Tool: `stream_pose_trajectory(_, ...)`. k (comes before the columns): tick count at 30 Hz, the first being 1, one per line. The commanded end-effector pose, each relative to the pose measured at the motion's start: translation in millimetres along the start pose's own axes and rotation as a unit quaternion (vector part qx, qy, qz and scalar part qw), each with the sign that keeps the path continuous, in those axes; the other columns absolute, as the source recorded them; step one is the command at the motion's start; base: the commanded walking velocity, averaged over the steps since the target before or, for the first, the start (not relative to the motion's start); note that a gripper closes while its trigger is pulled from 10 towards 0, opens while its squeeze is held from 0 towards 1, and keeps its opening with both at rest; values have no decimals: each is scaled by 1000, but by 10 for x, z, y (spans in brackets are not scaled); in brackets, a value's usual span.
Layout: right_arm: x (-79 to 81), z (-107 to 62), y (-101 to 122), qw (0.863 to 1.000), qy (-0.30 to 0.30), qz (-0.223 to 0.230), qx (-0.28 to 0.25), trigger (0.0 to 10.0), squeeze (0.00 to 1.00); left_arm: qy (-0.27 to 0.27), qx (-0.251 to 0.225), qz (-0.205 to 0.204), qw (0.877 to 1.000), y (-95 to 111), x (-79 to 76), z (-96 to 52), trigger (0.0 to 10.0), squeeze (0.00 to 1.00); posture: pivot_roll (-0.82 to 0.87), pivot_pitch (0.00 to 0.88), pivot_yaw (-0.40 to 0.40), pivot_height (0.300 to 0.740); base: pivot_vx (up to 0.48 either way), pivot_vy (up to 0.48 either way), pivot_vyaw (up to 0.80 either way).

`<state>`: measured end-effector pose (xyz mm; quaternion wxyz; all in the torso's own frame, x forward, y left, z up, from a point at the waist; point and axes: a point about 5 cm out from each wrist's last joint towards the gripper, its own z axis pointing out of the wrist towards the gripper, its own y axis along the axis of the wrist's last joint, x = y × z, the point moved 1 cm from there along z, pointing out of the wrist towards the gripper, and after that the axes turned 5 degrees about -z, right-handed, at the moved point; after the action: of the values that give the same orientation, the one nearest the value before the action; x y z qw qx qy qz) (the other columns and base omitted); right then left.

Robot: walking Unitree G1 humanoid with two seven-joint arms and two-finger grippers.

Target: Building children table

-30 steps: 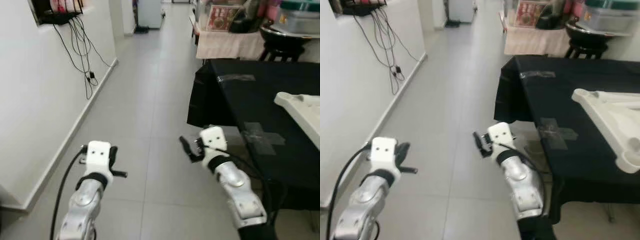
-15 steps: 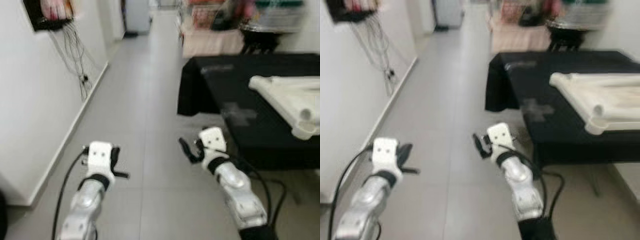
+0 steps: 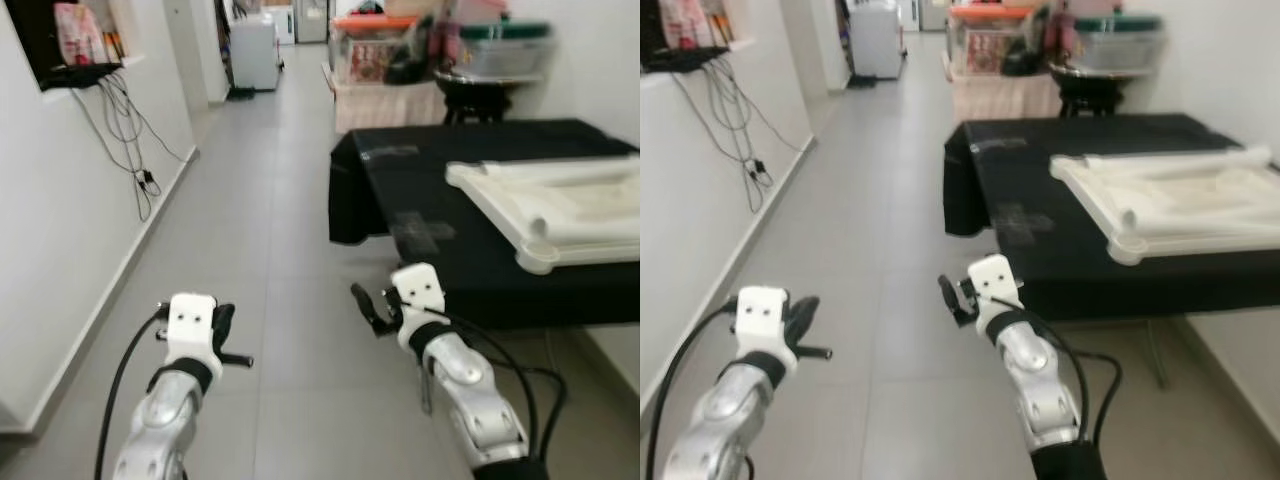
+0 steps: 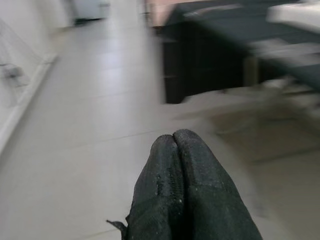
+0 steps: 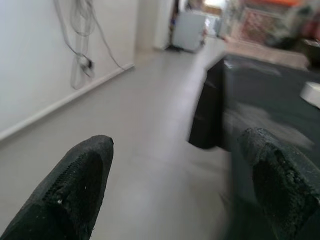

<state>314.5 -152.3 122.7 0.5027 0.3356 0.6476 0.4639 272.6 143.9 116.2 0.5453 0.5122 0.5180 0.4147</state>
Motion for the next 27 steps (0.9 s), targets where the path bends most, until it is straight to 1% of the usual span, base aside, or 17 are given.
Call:
stream_pose_trajectory(1,30,24,60,1000,2,4,-12,10000,0,5,4,-6,1000,-5,50,-5,10000,0,-72,0,28,740,0,-480,0)
stream_pose_trajectory(27,42,59,83,1000,2,5,-22,10000,0,-8,8,-6,1000,-15,45,19,10000,0,-61,0,28,740,0,-480,0)
